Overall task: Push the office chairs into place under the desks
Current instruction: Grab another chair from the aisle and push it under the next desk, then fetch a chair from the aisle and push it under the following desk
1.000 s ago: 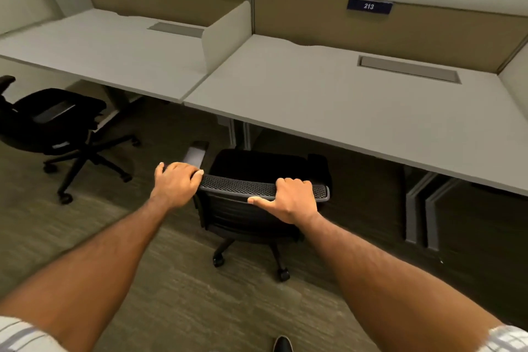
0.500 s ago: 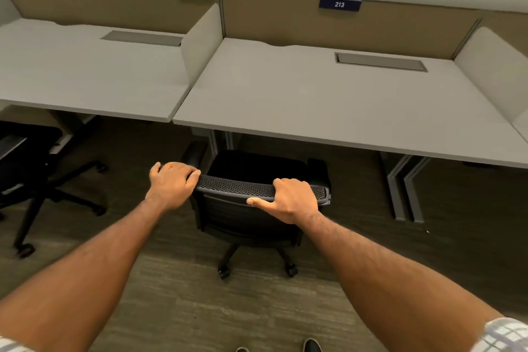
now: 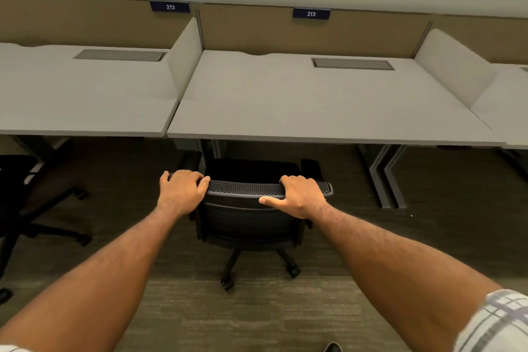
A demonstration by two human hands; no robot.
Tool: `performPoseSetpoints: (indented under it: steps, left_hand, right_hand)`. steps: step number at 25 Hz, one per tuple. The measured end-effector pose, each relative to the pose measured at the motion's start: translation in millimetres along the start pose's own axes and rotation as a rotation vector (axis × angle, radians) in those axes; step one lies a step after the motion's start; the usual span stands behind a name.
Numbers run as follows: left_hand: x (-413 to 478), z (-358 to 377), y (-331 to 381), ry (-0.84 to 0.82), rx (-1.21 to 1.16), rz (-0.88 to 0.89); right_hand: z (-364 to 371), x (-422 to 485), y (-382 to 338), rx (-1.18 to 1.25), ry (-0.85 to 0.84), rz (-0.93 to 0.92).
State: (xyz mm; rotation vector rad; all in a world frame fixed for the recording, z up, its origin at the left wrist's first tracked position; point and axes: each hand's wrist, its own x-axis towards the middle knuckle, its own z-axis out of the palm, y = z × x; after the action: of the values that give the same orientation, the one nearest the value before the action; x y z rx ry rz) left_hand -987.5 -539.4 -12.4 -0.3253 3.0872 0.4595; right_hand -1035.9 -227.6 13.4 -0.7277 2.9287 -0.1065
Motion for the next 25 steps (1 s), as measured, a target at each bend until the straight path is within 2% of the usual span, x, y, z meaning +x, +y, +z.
performPoseSetpoints:
  steps: [3, 7, 11, 19, 25]
  left_hand:
    - [0.8, -4.1, 1.6, 0.038, 0.034, 0.011]
    - [3.2, -17.0, 2.5, 0.169, 0.029, 0.11]
    - [10.1, -22.5, 31.8, 0.148, 0.138, 0.214]
    - [-5.1, -7.3, 75.2, 0.105, 0.166, 0.33]
    - [-23.0, -19.4, 158.8, 0.118, 0.23, 0.507]
  right_hand:
    - [-8.0, -5.9, 5.2, 0.024, 0.017, 0.034]
    - [-28.0, -15.9, 17.4, 0.047, 0.079, 0.076]
    - [-50.3, -29.6, 33.2, 0.032, 0.154, 0.101]
    - [-49.3, -82.9, 70.8, -0.025, 0.239, 0.162]
    - [-50.4, -146.1, 104.3, -0.077, 0.229, 0.252]
